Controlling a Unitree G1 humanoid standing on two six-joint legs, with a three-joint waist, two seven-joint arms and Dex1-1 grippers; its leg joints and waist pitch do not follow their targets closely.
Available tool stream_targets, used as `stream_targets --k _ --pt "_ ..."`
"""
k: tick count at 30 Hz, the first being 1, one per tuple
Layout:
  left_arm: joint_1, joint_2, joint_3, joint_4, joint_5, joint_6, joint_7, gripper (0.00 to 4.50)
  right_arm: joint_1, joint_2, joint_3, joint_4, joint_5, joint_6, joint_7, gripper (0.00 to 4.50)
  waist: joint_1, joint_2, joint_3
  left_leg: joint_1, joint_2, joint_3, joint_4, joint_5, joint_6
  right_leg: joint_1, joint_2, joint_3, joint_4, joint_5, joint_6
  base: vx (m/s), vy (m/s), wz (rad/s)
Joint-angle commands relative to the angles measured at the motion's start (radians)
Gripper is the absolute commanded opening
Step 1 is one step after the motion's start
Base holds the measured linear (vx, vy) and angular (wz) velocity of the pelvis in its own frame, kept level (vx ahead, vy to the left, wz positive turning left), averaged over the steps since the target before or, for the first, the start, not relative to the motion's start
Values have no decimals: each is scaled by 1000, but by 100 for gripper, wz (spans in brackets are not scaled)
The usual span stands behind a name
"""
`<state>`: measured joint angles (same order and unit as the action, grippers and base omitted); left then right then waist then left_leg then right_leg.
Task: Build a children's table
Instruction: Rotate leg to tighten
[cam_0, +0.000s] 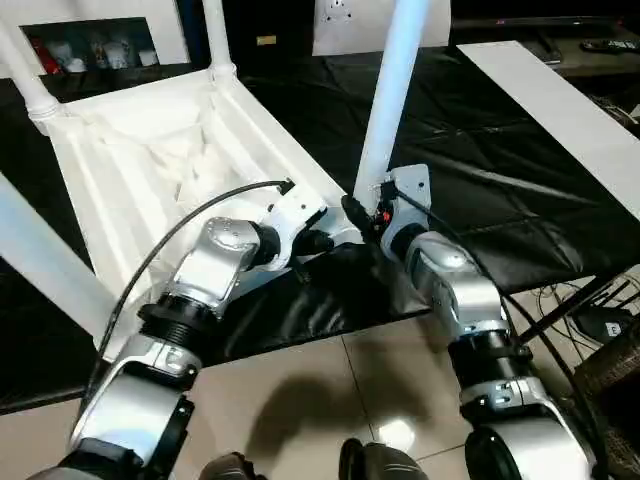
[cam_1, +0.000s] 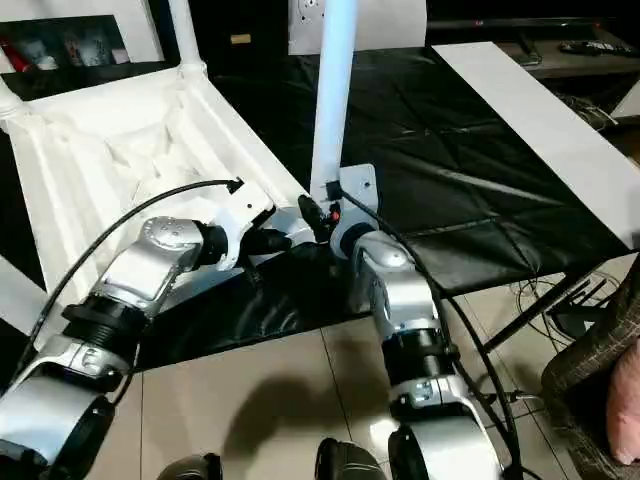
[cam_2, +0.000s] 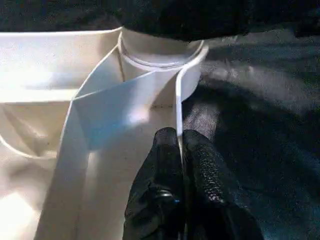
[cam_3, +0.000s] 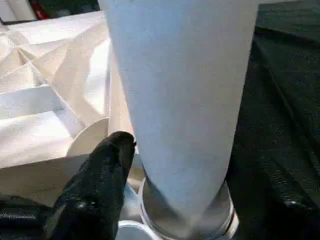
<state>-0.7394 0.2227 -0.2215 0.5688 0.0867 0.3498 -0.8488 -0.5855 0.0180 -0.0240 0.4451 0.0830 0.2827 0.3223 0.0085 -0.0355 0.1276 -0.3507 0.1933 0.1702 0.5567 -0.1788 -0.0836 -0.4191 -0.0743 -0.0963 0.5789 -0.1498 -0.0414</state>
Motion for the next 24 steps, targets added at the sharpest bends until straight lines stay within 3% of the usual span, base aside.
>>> stream_targets --k 1,3,4,6,9,12,16,19,24 --pt "24 21 -42 -15 8 -46 -68 0 73 -3 47 -43 43 41 86 327 13 10 -80 -5 28 -4 -51 -105 95 69 -68 61 -63 -214 -194 0 0 0" --pt "38 48 -54 -17 6 -82 -117 0 121 -36 47 -102 60 42 140 338 16 12 -80 -6 32 -4 -52 -92 107 71 -69 62 -57 -164 -211 0 0 0" --pt "41 56 -57 -13 9 -95 -124 0 138 -50 45 -121 64 42 155 366 18 9 -81 -4 32 -3 -50 -93 110 71 -69 63 -53 -146 -220 0 0 0" --pt "43 77 -64 5 19 -121 -128 0 184 -94 40 -174 75 35 198 370 23 11 -82 -2 32 -2 -50 -101 108 72 -68 63 -55 -152 -220 0 0 0" --pt "46 96 -68 23 17 -168 -147 0 256 -167 39 -265 97 42 272 410 31 6 -79 -1 32 -2 -52 -144 92 71 -70 63 -67 -244 -192 0 0 0" --pt "51 110 -78 30 24 -203 -164 0 302 -209 36 -327 113 51 315 418 34 3 -81 -2 33 -2 -52 -141 91 70 -71 63 -65 -252 -184 0 0 0" --pt "64 123 -74 39 8 -264 -195 0 416 -293 -16 -461 161 74 372 445 39 -5 -80 -5 30 -1 -50 -145 97 71 -71 63 -74 -317 -138 0 0 0" --pt "69 126 -73 39 -13 -300 -225 0 469 -316 -43 -511 192 74 384 445 40 -4 -83 -5 30 -1 -50 -136 98 68 -70 60 -73 -316 -148 0 0 0" --pt "71 126 -74 50 -29 -381 -248 0 529 -330 -67 -564 219 81 373 445 45 -7 -85 -7 27 -1 -48 -125 105 69 -69 59 -74 -313 -133 0 0 0"
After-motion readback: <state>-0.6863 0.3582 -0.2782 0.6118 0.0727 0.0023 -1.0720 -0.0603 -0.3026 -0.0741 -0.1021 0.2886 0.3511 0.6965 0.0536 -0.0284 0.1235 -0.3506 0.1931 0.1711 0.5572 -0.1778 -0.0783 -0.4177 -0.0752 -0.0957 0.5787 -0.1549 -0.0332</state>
